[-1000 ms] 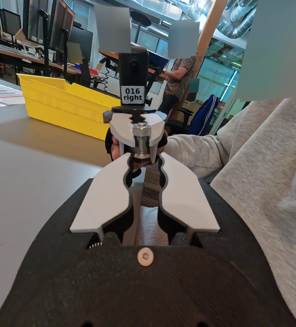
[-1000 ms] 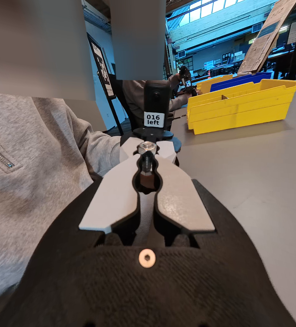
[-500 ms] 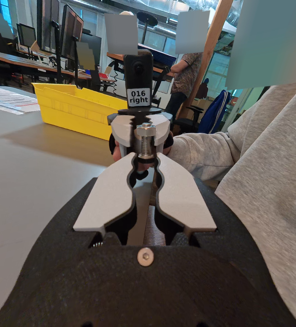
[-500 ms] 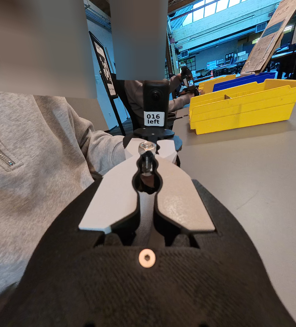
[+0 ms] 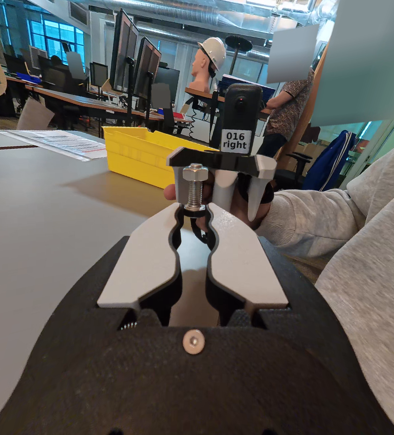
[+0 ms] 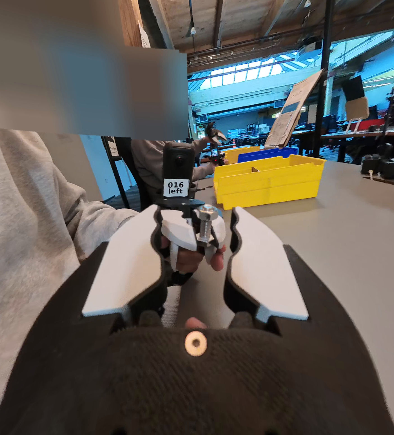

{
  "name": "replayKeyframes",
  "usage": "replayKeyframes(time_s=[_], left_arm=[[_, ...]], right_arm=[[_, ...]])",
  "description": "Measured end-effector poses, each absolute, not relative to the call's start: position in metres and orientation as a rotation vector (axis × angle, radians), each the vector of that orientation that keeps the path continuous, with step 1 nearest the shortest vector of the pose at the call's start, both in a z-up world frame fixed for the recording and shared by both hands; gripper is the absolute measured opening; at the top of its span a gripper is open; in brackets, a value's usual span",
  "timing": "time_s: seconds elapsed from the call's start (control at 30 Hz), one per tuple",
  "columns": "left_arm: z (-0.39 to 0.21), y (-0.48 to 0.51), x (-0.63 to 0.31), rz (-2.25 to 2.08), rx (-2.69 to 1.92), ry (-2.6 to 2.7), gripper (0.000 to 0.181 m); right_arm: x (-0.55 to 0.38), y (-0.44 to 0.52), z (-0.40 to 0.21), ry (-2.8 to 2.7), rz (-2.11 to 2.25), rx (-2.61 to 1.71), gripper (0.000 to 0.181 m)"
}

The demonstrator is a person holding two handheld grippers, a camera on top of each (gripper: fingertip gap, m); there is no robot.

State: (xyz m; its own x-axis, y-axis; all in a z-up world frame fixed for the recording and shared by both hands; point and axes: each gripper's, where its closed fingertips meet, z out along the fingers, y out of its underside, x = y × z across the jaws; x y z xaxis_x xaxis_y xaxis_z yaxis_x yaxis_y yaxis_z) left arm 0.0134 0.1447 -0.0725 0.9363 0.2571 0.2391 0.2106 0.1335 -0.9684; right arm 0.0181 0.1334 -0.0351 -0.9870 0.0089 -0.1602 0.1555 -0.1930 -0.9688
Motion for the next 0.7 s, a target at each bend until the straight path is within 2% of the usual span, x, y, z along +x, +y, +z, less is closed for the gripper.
replayKeyframes(time_s=[0.13,0.23,0.3,0.33,0.37,0.47,0.7], left_arm=[[-0.073,0.143,0.011,0.061,-1.447,-0.4,0.017],[-0.069,0.14,0.009,0.079,-1.429,-0.401,0.017],[-0.065,0.139,0.01,0.086,-1.406,-0.387,0.017],[-0.064,0.14,0.011,0.085,-1.402,-0.381,0.017],[-0.064,0.14,0.012,0.086,-1.405,-0.379,0.017],[-0.068,0.142,0.012,0.095,-1.428,-0.376,0.017],[-0.069,0.143,0.01,0.091,-1.427,-0.385,0.017]], right_arm=[[0.02,0.129,-0.036,1.957,-2.35,0.199,0.062],[0.023,0.128,-0.036,1.95,-2.335,0.179,0.057],[0.028,0.132,-0.035,1.947,-2.322,0.14,0.034],[0.031,0.134,-0.033,1.943,-2.309,0.116,0.015],[0.03,0.136,-0.033,1.946,-2.303,0.125,0.009],[0.023,0.14,-0.031,1.926,-2.343,0.174,0.013],[0.011,0.136,-0.028,1.931,-2.46,0.257,0.057]])
